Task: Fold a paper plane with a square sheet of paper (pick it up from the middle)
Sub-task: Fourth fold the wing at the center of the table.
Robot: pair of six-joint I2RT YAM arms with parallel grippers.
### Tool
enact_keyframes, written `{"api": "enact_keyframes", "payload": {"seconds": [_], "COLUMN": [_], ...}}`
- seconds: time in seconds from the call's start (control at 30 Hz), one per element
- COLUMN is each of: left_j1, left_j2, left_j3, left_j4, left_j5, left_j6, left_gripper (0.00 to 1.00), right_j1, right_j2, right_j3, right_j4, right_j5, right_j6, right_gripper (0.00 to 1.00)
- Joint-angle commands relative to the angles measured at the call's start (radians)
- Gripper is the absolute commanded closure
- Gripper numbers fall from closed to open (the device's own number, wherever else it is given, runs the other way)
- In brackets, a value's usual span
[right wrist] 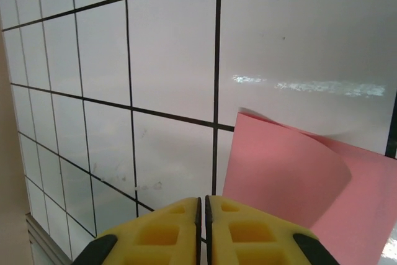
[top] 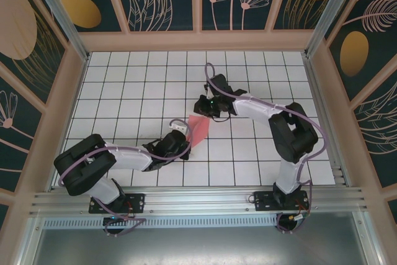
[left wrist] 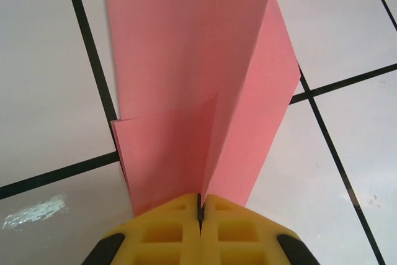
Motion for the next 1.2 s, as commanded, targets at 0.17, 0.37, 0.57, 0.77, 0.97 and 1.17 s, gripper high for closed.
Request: {"api": "enact_keyframes", "payload": {"seconds": [0.17,0.37,0.57,0.77,0.97,1.17], "left_j1": [0.055,0.100,0.138,0.155,0.160,0.176], "left_j2": [0.016,0.031,0.054,0.077,0.099,0.090], "left_j3": [-0.031,-0.058,-0.066,-0.056,-0.051,-0.044], "left_j4": [0.095,0.164,0.224,0.237,0.254,0.232], "left_j5": [0.166,0.246,0.309,0.339,0.360,0.362], "left_j6": [-0.021,-0.056,-0.085,-0.096,-0.111,-0.108], "left_gripper": [1.00,1.00,1.00,1.00,1.00,1.00], "right_j1": [0.018,0.005,0.026,0.058,0.088,0.085], "right_j2": [0.117,-0.044,-0.161,-0.162,-0.056,-0.005], "right_j3": [0.160,0.015,-0.155,-0.267,-0.232,-0.252], "right_j4": [-0.188,-0.098,-0.031,0.078,0.099,0.087], "right_j5": [0.076,0.177,0.204,0.096,0.069,0.106], "right_j6": [-0.095,-0.048,0.004,0.049,0.062,0.050], "right_gripper": [0.97,0.94,0.92,0.96,0.98,0.98]}}
